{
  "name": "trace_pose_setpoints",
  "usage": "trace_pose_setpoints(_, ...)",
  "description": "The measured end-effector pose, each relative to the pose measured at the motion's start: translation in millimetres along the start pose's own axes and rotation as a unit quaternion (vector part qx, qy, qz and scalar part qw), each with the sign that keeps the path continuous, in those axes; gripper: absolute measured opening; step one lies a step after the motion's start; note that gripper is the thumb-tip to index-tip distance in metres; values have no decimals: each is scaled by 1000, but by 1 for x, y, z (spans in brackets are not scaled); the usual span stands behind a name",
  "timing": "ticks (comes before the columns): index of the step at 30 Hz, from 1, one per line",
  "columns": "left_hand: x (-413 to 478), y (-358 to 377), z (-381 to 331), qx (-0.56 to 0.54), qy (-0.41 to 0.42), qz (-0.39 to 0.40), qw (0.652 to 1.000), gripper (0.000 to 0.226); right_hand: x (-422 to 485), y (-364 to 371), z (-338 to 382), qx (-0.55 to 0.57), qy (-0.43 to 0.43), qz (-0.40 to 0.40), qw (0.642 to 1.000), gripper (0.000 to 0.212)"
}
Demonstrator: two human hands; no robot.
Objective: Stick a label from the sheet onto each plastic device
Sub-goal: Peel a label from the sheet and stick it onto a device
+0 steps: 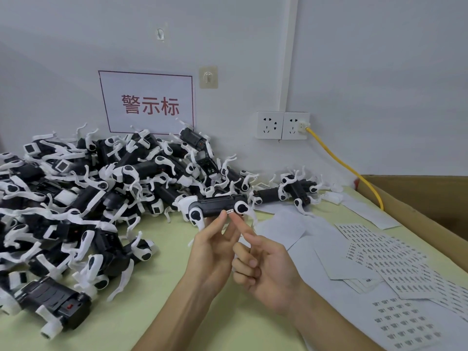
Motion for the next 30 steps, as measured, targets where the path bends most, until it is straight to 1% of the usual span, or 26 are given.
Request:
trace_pose_setpoints(2,0,0,-1,4,6,0,1000,33,0,0,0,9,4,1,1000,44)
trace_pose_setpoints(3,1,0,0,5,9,1,1000,31,0,0,0,14,6,2,1000,44)
trace_pose_setpoints(6,-1,2,0,17,19,6,1000,10,-1,0,0,19,11,6,1000,45)
trace_pose_setpoints(8,-1,2,0,29,28,1,999,10,-1,0,0,18,14,8,1000,44)
trace_pose_setpoints(11,-1,1,-1,12,44,-11,999,3,0,-1,-1,19,16,8,1000,42)
trace_pose_setpoints(16,-5,5,0,31,28,-4,999,19,0,-1,0,14,14,10,1000,42)
trace_pose_setpoints(19,-5,5,-1,40,22,-24,999,11,1,-1,-1,8,12,8,1000,43)
trace_pose_setpoints(22,-4,3,0,55,19,-46,997,22,1,0,-1,4,9,7,1000,43)
trace_pose_setpoints(27,-4,3,1,49,28,-44,997,14,1,0,-1,1,5,7,1000,42)
trace_pose_setpoints(30,-3,3,1,51,25,-48,997,17,1,0,-1,0,4,6,1000,43)
Point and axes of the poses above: each hand's wrist, its own x-axis towards the middle knuckle, its own y-axis out of the palm, z = x × y, the point moved 3 cm from there along x, towards the middle knuckle, and after that the axes turned 15 degrees about -z, right-handed, at the moved point
